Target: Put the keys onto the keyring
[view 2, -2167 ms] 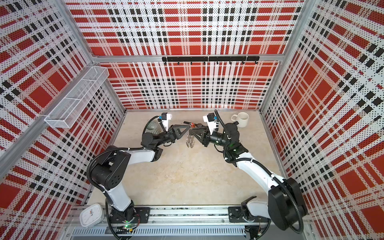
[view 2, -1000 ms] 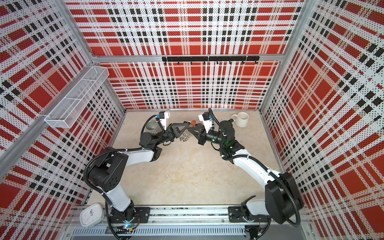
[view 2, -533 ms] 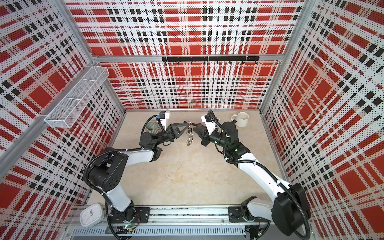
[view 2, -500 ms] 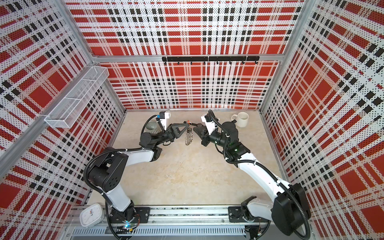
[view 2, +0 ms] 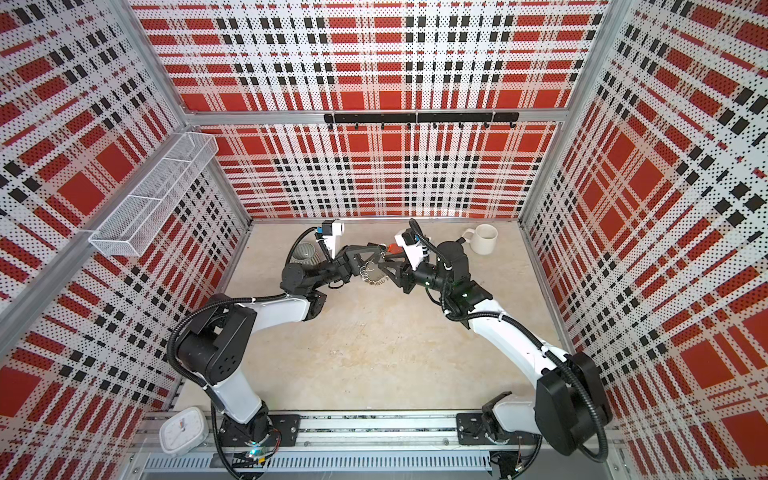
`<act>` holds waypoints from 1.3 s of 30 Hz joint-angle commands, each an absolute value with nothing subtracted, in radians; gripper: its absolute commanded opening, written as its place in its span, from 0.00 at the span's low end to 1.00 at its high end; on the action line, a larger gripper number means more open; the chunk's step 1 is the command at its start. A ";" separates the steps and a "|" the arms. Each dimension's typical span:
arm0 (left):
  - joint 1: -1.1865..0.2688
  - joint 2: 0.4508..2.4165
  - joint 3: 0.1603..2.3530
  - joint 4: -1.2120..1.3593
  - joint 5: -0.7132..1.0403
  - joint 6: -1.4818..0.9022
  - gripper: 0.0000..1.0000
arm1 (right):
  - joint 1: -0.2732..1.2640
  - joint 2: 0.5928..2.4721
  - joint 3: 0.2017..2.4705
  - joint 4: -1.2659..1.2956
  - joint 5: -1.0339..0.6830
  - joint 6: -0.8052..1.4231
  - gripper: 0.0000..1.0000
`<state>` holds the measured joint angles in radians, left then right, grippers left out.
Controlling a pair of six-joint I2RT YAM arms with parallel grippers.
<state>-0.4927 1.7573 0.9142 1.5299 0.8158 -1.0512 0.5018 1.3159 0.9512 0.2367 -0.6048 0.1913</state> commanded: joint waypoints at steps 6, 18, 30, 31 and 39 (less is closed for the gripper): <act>-0.493 1.757 0.939 1.853 0.840 -1.061 0.00 | 0.509 1.278 0.964 0.229 -0.549 0.154 0.04; -0.482 1.752 0.937 1.853 0.841 -1.062 0.00 | 0.505 1.172 0.917 0.112 -0.424 0.069 0.00; -0.485 1.752 0.939 1.853 0.841 -1.061 0.00 | 0.506 1.191 0.904 0.131 -0.439 0.087 0.12; -0.485 1.753 0.938 1.853 0.842 -1.060 0.00 | 0.505 1.187 0.898 0.132 -0.423 0.087 0.23; -0.488 1.759 0.928 1.853 0.844 -1.052 0.00 | 0.503 1.108 0.802 0.208 -0.288 0.107 0.47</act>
